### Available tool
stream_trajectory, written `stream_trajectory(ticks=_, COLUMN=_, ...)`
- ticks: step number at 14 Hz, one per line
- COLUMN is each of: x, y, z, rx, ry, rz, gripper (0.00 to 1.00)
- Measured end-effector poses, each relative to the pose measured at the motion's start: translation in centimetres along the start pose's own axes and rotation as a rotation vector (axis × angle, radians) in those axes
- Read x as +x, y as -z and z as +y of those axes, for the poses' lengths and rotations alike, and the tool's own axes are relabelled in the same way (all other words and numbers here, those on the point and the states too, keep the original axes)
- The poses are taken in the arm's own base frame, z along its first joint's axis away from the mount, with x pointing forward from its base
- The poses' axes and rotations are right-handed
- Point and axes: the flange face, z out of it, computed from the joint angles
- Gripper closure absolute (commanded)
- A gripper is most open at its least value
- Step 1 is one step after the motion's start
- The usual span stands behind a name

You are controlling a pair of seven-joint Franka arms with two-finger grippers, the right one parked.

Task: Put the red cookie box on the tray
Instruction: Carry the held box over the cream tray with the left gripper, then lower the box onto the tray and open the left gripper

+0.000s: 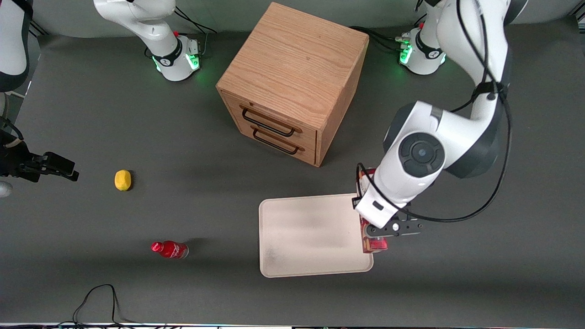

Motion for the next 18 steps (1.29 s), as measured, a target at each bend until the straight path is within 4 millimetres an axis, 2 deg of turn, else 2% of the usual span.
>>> stream_trajectory(ticks=4, x=0.3, y=-5.6, z=0.3, rx=0.002, ry=-0.001, rz=0.035, gripper=1.0)
stream_trajectory(ticks=11, x=-0.4, y=-15.2, z=0.0, rx=0.044, ry=0.023, rz=0.07, gripper=1.0)
stream_trajectory(ticks=14, x=-0.5, y=-17.3, z=0.0, rx=0.052, ry=0.022, rz=0.071, gripper=1.0)
stream_trajectory(ticks=16, x=-0.8, y=-17.9, z=-0.1, rx=0.056, ry=0.026, rz=0.068, gripper=1.0)
stream_trajectory(ticks=17, x=-0.8, y=-17.9, z=0.0, rx=0.057, ry=0.027, rz=0.068, gripper=0.7)
stream_trajectory(ticks=18, x=-0.8, y=-17.9, z=0.0, rx=0.057, ry=0.027, rz=0.069, gripper=0.14)
